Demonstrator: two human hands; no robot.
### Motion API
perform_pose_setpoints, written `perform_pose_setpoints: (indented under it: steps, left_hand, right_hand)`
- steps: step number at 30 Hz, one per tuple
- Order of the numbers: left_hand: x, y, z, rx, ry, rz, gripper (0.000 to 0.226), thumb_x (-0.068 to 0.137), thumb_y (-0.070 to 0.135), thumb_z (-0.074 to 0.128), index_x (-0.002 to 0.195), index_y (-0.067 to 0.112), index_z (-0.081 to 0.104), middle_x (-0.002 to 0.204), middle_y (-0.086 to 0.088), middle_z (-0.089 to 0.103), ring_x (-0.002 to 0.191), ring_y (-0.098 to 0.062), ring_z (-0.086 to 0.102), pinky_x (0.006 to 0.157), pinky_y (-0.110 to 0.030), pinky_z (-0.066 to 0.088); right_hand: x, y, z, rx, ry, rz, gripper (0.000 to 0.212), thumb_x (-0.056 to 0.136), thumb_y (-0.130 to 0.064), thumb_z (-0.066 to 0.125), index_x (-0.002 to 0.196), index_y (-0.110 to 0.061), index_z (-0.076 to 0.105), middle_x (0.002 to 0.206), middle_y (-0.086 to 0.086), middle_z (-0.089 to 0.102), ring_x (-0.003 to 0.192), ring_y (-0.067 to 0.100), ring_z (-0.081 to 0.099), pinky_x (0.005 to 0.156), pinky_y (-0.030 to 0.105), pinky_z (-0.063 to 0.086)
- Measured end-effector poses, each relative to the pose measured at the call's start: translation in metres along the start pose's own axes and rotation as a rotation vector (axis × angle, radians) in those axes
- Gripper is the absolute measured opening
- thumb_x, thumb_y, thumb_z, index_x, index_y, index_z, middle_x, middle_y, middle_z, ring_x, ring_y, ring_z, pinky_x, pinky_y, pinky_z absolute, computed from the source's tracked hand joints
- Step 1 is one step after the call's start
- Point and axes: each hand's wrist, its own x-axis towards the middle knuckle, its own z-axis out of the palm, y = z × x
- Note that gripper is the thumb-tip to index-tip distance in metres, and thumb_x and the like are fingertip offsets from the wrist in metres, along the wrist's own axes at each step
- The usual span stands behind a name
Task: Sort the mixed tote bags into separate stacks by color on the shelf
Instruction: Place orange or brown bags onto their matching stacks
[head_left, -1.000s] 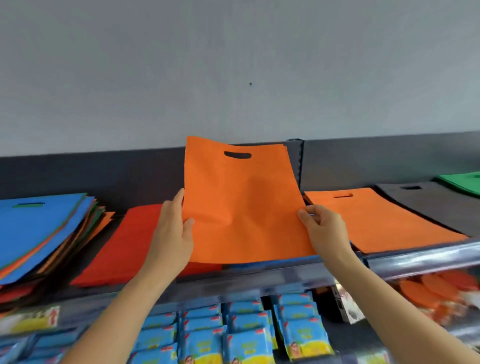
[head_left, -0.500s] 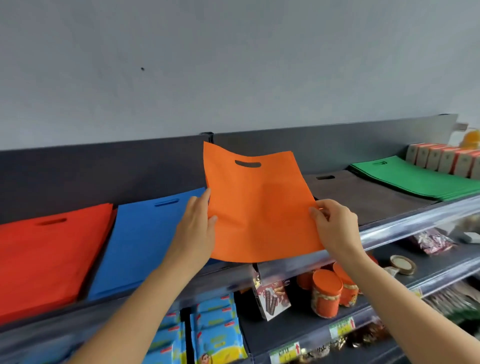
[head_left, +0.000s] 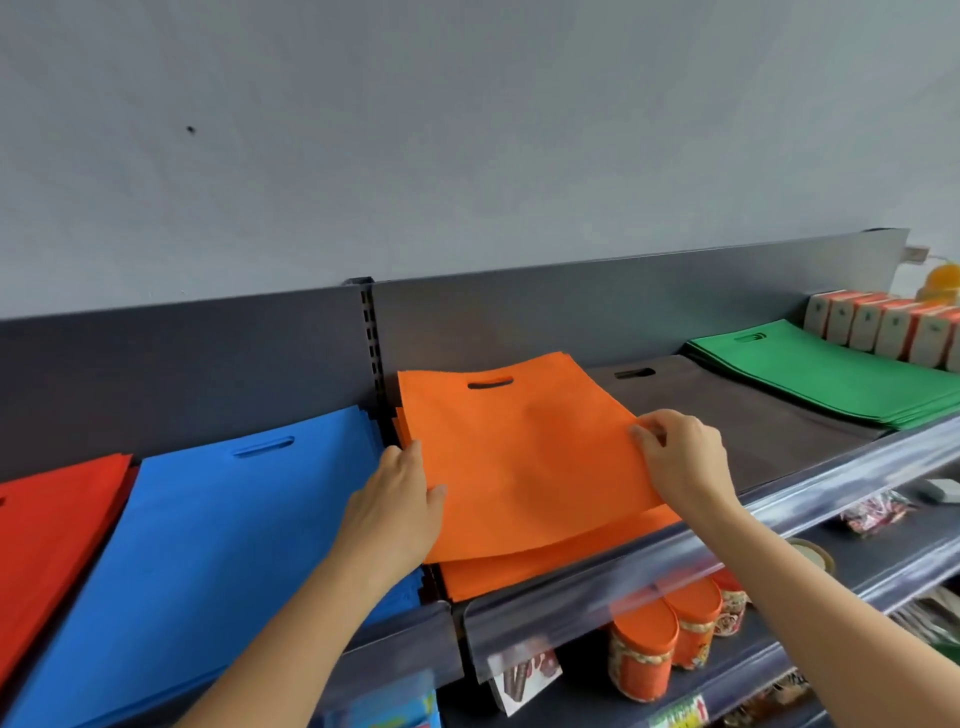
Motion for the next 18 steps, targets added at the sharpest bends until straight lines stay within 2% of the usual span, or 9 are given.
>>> perform_pose_setpoints:
  steps: [3,6,8,11,14,16,18]
  left_hand:
    - [-0.001,0.003,0.006,0.027,-0.106,-0.033,0.059,0.100,0.037,0.036,0.149,0.013,0.014,0.139,-0.002,0.034,0.125,-0.017,0.041,0.101,-0.033,0.038]
    - [-0.005,0.009,0.012,0.104,-0.146,-0.067,0.048,0.101,0.037,0.032,0.141,0.011,0.029,0.125,-0.002,0.035,0.107,-0.015,0.048,0.088,-0.028,0.043]
    - [-0.008,0.012,0.015,0.193,-0.087,-0.071,0.046,0.100,0.039,0.032,0.139,0.014,0.032,0.121,0.000,0.030,0.105,-0.015,0.045,0.084,-0.028,0.043]
    - [-0.013,0.021,0.020,0.239,0.028,-0.006,0.046,0.100,0.040,0.033,0.143,0.025,0.033,0.131,0.005,0.029,0.117,-0.015,0.039,0.089,-0.030,0.041]
    - [-0.021,0.034,0.029,0.256,-0.071,0.046,0.040,0.099,0.044,0.033,0.135,0.031,0.045,0.129,0.011,0.041,0.118,-0.012,0.039,0.096,-0.032,0.039]
    - [-0.026,0.038,0.034,0.251,-0.115,0.024,0.040,0.098,0.045,0.034,0.133,0.030,0.047,0.126,0.012,0.043,0.117,-0.010,0.040,0.096,-0.032,0.040]
    - [-0.030,0.043,0.036,0.276,-0.089,0.025,0.040,0.099,0.044,0.034,0.133,0.029,0.048,0.126,0.012,0.044,0.116,-0.010,0.041,0.094,-0.032,0.041]
  right_hand:
    - [0.008,0.007,0.001,-0.069,-0.061,0.023,0.024,0.093,-0.023,0.053,0.109,-0.014,0.067,0.108,0.010,0.066,0.100,0.032,0.058,0.085,0.039,0.048]
    - [0.011,0.015,0.000,-0.251,-0.152,0.006,0.029,0.091,-0.021,0.050,0.117,-0.017,0.063,0.119,0.009,0.060,0.107,0.034,0.054,0.084,0.039,0.047]
    - [0.012,0.018,-0.001,-0.381,-0.177,-0.108,0.035,0.090,-0.021,0.053,0.124,-0.020,0.059,0.128,0.004,0.051,0.115,0.029,0.047,0.084,0.037,0.045]
    - [0.011,0.012,0.001,-0.301,-0.248,-0.315,0.037,0.092,-0.024,0.055,0.129,-0.020,0.055,0.136,-0.003,0.046,0.124,0.022,0.042,0.093,0.034,0.040]
    - [0.003,0.003,0.010,-0.191,-0.445,-0.423,0.033,0.093,-0.025,0.053,0.125,-0.020,0.058,0.132,-0.003,0.053,0.121,0.019,0.049,0.096,0.030,0.041]
    - [-0.003,0.004,0.018,-0.220,-0.569,-0.460,0.031,0.090,-0.025,0.052,0.119,-0.021,0.063,0.126,0.001,0.058,0.114,0.024,0.054,0.094,0.033,0.044]
    - [-0.004,0.008,0.023,-0.246,-0.592,-0.479,0.029,0.089,-0.025,0.052,0.114,-0.019,0.065,0.121,0.004,0.060,0.110,0.026,0.056,0.092,0.036,0.046]
